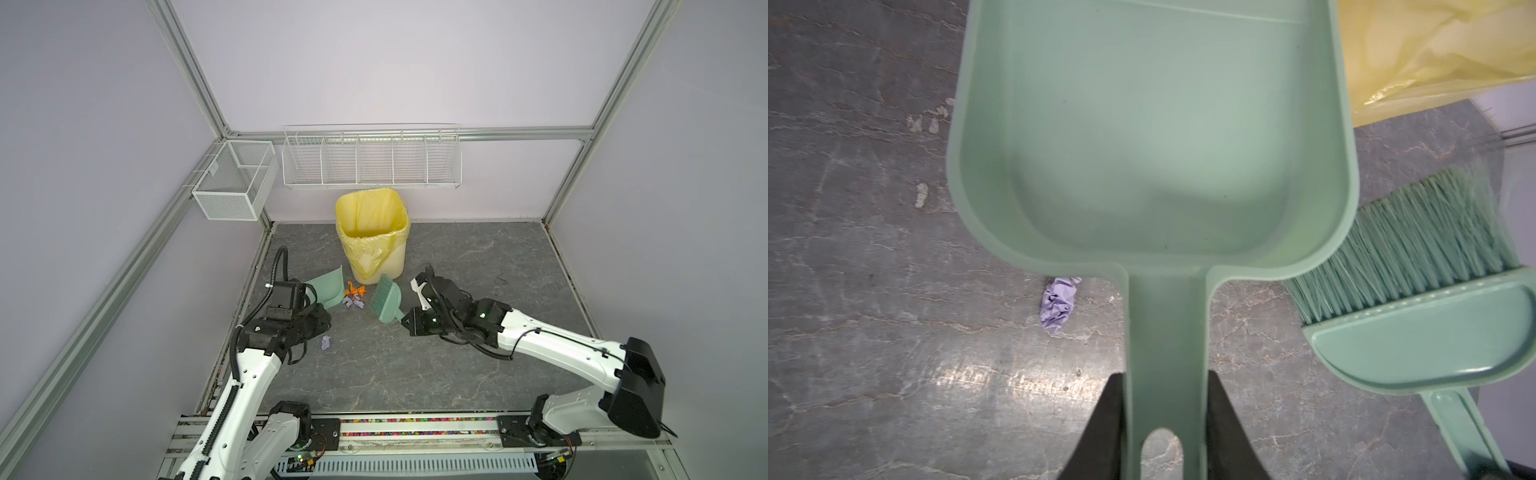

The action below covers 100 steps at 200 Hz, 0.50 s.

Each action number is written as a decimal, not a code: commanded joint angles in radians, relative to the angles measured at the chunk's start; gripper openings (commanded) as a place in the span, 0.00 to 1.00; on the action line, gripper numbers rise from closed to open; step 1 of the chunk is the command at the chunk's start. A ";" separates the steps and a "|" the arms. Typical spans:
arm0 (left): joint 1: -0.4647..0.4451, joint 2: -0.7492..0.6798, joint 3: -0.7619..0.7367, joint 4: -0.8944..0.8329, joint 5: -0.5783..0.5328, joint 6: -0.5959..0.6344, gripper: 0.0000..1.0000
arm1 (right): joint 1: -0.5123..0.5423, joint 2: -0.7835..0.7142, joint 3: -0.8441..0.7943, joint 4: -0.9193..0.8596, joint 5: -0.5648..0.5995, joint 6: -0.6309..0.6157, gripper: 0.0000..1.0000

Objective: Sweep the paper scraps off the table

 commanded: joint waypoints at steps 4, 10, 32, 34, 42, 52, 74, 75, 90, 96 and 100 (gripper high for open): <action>0.022 0.010 0.024 0.004 -0.044 0.031 0.00 | 0.011 0.074 0.052 0.061 -0.066 0.018 0.07; 0.027 0.012 0.020 0.007 -0.041 0.032 0.00 | 0.012 0.093 0.065 0.064 -0.075 0.019 0.07; 0.051 0.017 0.022 0.012 -0.029 0.039 0.00 | 0.021 0.151 0.103 0.090 -0.097 0.022 0.07; 0.054 0.018 0.023 0.012 -0.027 0.041 0.00 | 0.022 0.156 0.107 0.093 -0.098 0.024 0.07; 0.068 0.018 0.024 0.014 -0.017 0.048 0.00 | 0.026 0.175 0.120 0.103 -0.106 0.028 0.07; 0.090 0.020 0.028 0.013 -0.005 0.059 0.00 | 0.031 0.202 0.141 0.106 -0.113 0.030 0.07; 0.116 0.028 0.037 0.015 0.007 0.077 0.00 | 0.040 0.275 0.216 0.065 -0.121 0.028 0.07; 0.116 0.029 0.037 0.016 0.008 0.078 0.00 | 0.042 0.279 0.219 0.063 -0.123 0.027 0.07; 0.118 0.034 0.031 0.022 0.013 0.080 0.00 | 0.045 0.325 0.263 0.061 -0.141 0.033 0.07; 0.118 0.035 0.029 0.025 0.019 0.080 0.00 | 0.045 0.341 0.279 0.061 -0.143 0.037 0.07; 0.118 0.035 0.028 0.027 0.022 0.080 0.00 | 0.045 0.352 0.289 0.061 -0.145 0.039 0.07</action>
